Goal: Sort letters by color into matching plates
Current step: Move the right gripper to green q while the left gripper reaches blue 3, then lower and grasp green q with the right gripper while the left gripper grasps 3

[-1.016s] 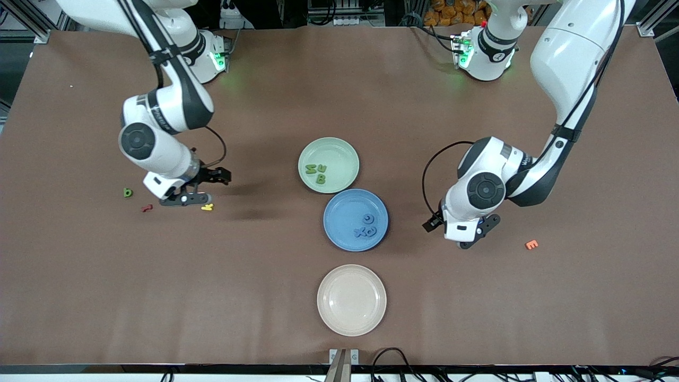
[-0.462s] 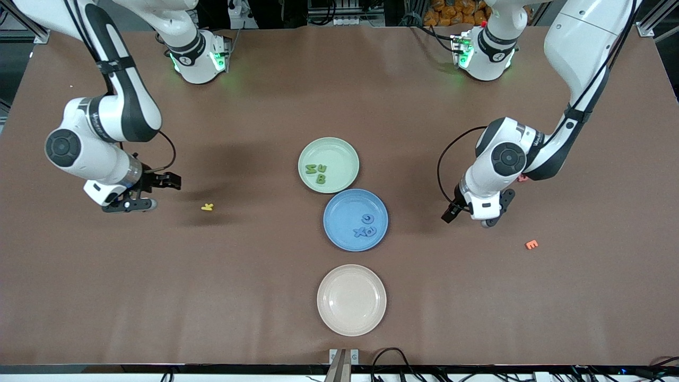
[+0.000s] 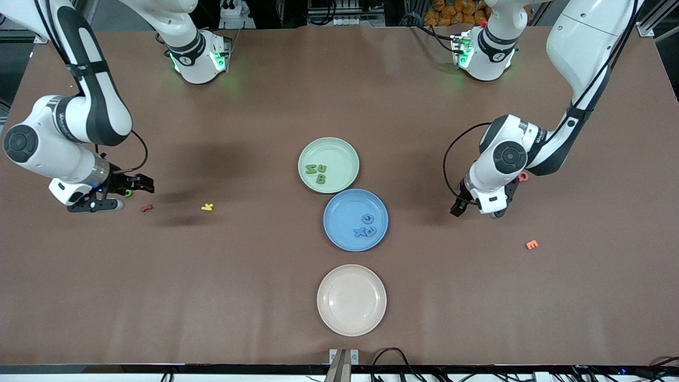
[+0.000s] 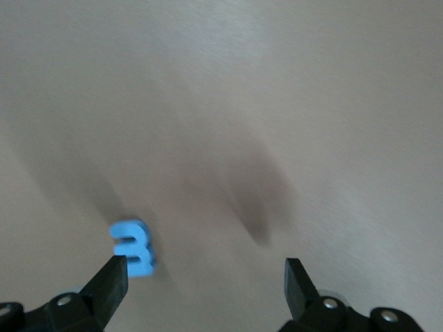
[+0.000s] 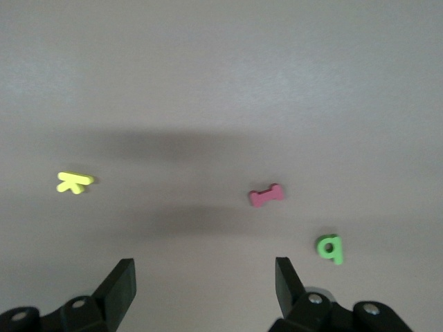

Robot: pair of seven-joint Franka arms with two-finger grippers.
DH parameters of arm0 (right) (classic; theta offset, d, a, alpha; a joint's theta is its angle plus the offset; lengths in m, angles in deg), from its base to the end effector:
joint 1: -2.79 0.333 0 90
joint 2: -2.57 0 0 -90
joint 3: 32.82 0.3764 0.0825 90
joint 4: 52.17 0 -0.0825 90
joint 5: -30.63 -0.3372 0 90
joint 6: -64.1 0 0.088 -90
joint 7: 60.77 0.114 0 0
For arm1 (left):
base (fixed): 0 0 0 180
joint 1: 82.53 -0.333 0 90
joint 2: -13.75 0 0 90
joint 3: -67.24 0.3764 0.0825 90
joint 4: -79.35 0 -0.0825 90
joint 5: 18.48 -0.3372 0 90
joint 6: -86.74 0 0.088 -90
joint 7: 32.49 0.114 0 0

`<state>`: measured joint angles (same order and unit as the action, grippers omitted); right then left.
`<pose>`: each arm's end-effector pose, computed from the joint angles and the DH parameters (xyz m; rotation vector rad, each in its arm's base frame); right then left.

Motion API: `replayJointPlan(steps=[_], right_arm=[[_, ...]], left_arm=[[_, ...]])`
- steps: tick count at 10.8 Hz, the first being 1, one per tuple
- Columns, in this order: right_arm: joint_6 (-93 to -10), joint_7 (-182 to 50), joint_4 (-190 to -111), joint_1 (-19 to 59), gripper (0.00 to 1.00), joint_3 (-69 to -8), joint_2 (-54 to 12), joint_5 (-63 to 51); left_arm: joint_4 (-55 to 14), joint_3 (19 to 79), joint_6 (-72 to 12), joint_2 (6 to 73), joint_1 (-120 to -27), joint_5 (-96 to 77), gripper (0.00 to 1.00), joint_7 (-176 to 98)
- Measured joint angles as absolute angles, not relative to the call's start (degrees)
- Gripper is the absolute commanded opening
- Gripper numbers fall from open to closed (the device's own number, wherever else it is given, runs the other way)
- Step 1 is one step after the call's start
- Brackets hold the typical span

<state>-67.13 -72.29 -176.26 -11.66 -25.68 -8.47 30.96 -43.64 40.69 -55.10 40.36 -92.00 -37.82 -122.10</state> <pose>0.5247 -0.0700 0.3869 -3.1076 -0.1180 0.0971 0.5382 -0.1502 0.2837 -2.6948 -1.5195 0.0648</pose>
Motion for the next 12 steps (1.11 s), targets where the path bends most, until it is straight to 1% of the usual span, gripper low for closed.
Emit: replayJointPlan(steps=[3,8,9,12], right_arm=[[-69.2,-77.3,-177.2,-15.0,0.85,-25.7,-8.6,31.0],[-74.1,-86.6,-177.9,-19.4,0.83,-25.8,-10.7,31.0],[-75.7,-88.6,-178.0,-20.3,0.82,-25.8,-11.6,31.0],[-84.1,-92.5,-181.2,-21.8,0.79,-26.7,-14.1,31.0]], left_arm=[[-45.2,42.4,-55.1,40.6,-92.1,-43.9,1.0,-127.2],[-46.9,42.8,-56.2,40.9,-92.9,-45.4,1.0,-130.2],[-47.3,42.8,-57.0,40.9,-92.9,-45.4,1.0,-130.5],[-48.6,42.7,-60.2,40.9,-92.9,-45.4,1.0,-130.7]])
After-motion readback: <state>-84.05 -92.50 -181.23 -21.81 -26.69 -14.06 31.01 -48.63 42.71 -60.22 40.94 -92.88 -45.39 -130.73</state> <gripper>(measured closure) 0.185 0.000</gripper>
